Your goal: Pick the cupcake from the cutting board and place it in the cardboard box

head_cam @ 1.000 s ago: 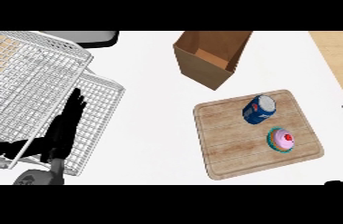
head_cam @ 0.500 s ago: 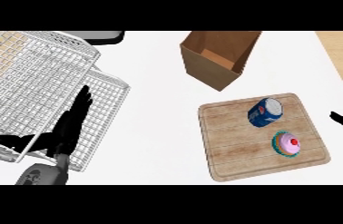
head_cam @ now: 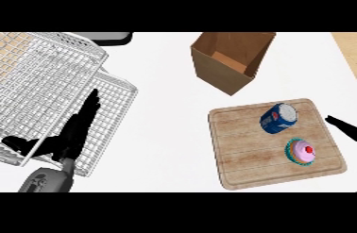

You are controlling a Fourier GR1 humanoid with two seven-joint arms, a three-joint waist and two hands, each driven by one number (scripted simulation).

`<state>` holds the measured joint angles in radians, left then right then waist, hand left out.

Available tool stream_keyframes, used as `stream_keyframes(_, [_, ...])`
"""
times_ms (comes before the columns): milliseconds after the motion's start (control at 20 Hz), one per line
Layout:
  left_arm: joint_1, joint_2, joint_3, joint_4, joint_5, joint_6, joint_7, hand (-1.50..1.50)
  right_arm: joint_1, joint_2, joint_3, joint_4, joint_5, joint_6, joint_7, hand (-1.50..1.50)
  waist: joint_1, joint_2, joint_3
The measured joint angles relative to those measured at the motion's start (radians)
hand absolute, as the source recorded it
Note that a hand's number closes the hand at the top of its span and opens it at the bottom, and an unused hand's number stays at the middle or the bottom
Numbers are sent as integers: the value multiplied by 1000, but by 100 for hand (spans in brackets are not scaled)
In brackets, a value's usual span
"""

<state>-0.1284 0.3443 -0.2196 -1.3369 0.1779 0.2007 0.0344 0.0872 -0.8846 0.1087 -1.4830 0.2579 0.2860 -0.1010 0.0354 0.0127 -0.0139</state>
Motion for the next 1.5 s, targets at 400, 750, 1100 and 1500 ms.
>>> stream_keyframes(400, [7, -2, 6, 5, -23, -2, -5, 0, -67, 40, 43, 0, 19, 29, 71, -150, -7, -4, 3])
stream_keyframes(750, [20, -1, 15, -1, -38, -4, 3, 0, -98, 68, 56, -24, -3, 62, 67, -150, -19, -7, 2])
stream_keyframes(1100, [28, -1, 20, -6, -49, -1, 23, 0, -119, 101, 81, -70, 4, 68, 95, -150, -26, -9, 1])
stream_keyframes(1500, [26, -1, 18, -8, -66, -25, 13, 0, -121, 129, 136, -56, 65, 77, 200, -150, -22, -5, 0])
